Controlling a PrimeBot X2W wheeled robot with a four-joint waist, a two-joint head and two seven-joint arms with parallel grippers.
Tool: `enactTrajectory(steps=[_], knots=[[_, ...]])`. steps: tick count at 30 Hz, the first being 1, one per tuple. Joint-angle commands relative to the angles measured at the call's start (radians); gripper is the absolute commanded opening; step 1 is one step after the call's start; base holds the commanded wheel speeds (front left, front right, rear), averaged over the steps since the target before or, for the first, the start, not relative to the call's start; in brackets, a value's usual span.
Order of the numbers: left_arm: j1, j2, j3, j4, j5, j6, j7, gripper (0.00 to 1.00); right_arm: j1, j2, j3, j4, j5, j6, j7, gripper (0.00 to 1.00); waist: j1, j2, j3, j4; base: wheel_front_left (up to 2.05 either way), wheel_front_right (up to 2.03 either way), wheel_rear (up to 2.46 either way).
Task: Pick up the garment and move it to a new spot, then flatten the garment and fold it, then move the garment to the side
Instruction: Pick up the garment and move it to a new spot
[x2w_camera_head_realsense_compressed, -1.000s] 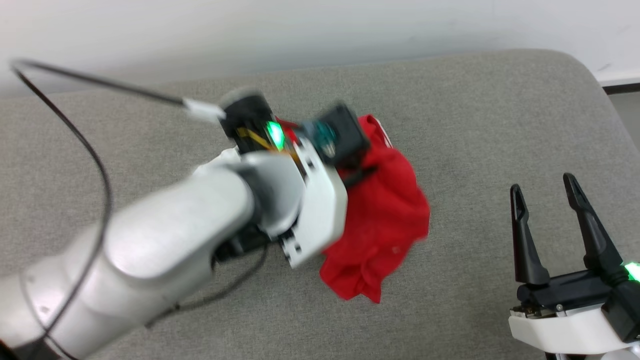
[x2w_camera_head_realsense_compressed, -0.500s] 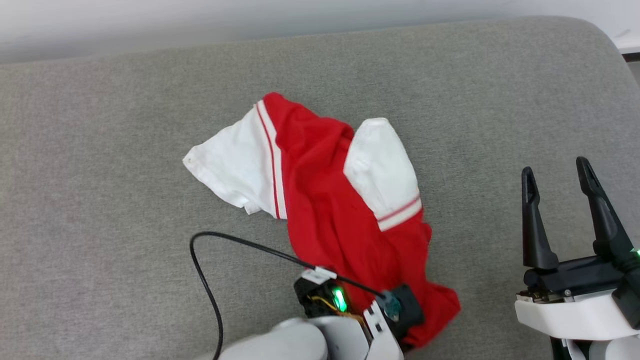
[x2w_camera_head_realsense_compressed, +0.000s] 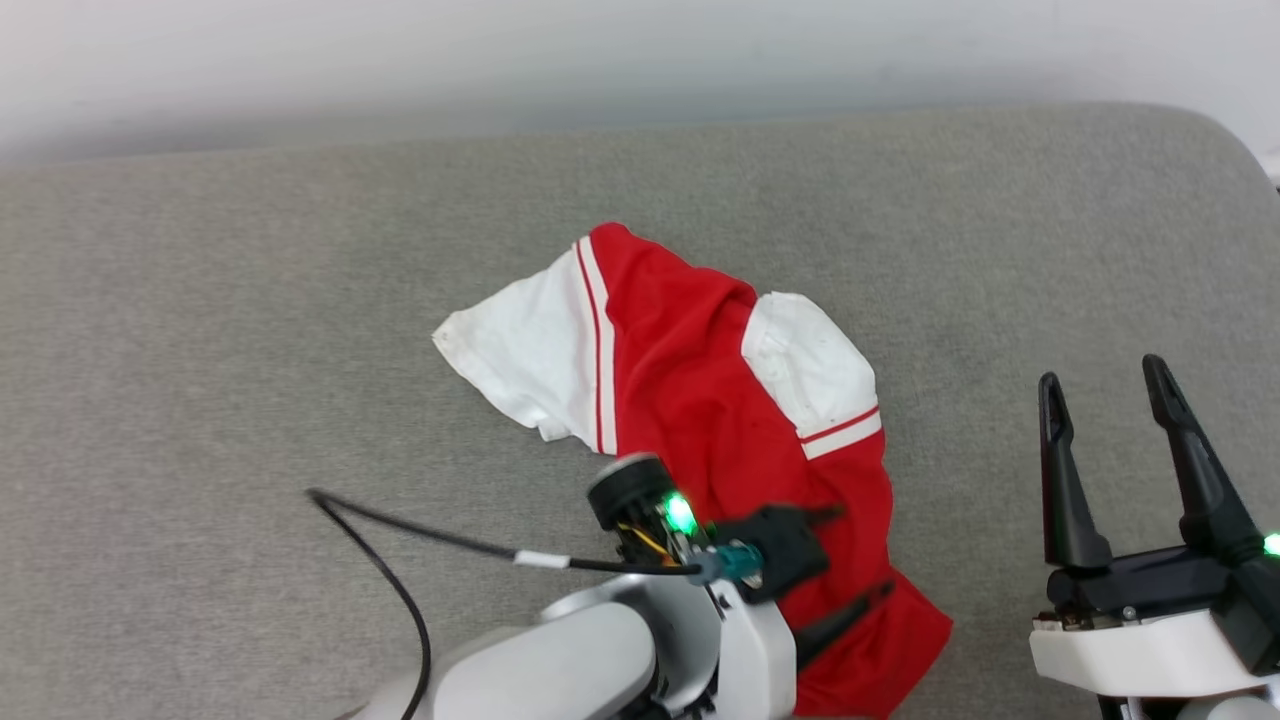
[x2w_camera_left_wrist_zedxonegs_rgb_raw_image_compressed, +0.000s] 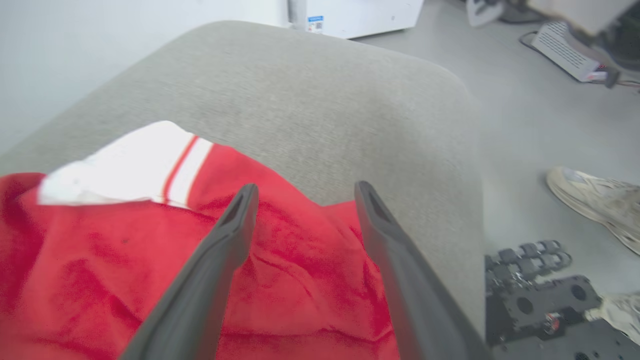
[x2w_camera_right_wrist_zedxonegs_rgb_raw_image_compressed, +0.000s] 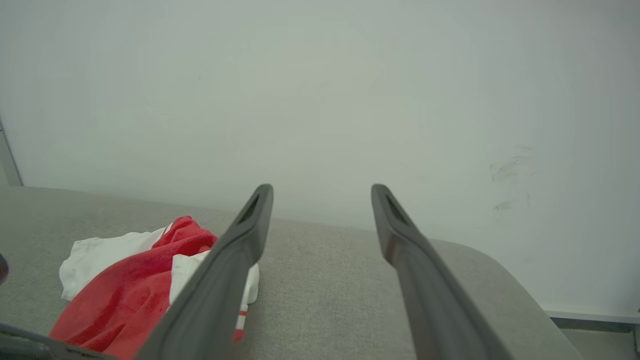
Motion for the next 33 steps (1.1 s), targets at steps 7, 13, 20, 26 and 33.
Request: enactTrajectory(steps=[7,13,20,26,33], knots=[[0.035,-0.003,0.122,0.026,0.065,0.176,-0.229,1.00,0.034,0.003,-0.009,0.015,-0.005,-0.001,-0.002,1.00,0.0000,0.0000,-0.062,0.052,0.00,0.00,0.00],[0.093,0.021,0.238,0.045,0.089,0.321,-0.331,1.00,0.040,0.002,-0.013,0.018,-0.007,-0.001,-0.002,1.00,0.0000,0.0000,-0.069,0.073,0.00,0.00,0.00],[0.236,0.050,0.438,-0.031,0.152,0.432,-0.344,1.00,0.046,0.002,-0.015,0.023,-0.002,-0.001,-0.002,1.00,0.0000,0.0000,-0.075,0.083,0.00,0.00,0.00],[0.409,0.036,0.646,-0.108,0.238,0.472,-0.344,1.00,0.059,0.002,-0.018,0.033,0.008,-0.001,-0.002,1.00,0.0000,0.0000,-0.096,0.078,0.00,0.00,0.00],[0.574,-0.012,0.819,-0.154,0.348,0.426,-0.344,1.00,0.081,0.002,-0.031,0.052,0.041,-0.001,-0.002,1.00,0.0000,0.0000,-0.125,0.073,0.00,0.00,0.00]])
